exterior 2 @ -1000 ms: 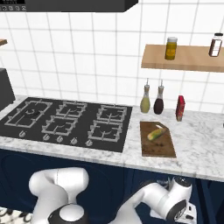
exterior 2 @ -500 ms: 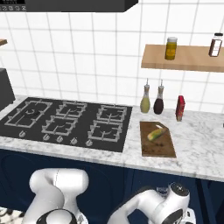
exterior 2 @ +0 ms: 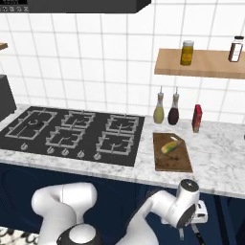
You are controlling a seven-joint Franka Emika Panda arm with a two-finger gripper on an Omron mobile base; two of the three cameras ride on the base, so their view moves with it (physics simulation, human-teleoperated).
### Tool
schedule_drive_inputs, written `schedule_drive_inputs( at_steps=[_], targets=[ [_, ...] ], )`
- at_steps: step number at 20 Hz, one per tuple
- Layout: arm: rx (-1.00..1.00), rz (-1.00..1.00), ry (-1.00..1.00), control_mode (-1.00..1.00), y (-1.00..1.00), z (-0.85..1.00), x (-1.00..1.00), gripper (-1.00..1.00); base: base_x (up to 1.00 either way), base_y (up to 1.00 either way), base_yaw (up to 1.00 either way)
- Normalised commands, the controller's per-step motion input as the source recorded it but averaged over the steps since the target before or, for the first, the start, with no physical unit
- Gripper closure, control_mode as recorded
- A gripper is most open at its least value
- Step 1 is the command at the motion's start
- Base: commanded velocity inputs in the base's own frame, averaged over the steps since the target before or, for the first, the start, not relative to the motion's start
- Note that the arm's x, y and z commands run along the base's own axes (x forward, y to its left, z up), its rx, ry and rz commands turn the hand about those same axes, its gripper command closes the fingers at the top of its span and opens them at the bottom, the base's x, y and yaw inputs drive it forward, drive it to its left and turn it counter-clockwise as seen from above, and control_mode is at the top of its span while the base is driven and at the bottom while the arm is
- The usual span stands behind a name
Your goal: Place the appropriate cutting tool for cutting the cucumber skin on the cutting board.
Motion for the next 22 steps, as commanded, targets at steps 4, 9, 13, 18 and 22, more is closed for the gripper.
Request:
schedule_drive_inputs(
  at_steps=[4,9,13,18,22],
  targets=[
    [0.00,0.07,0.00,-1.00,0.04,-0.37,0.11,-1.00,0.00,0.00,0.00],
    [0.00,0.02,0.01,-1.00,0.00,-0.43,0.11,-1.00,0.00,0.00,0.00],
    [0.00,0.00,0.01,-1.00,0.00,-0.36,-0.05,-1.00,0.00,0.00,0.00],
    [0.00,0.00,0.00,-1.00,0.00,-0.30,0.00,-1.00,0.00,0.00,0.00],
    [0.00,0.00,0.00,-1.00,0.00,-0.29,0.01,-1.00,0.00,0.00,0.00]
  ],
)
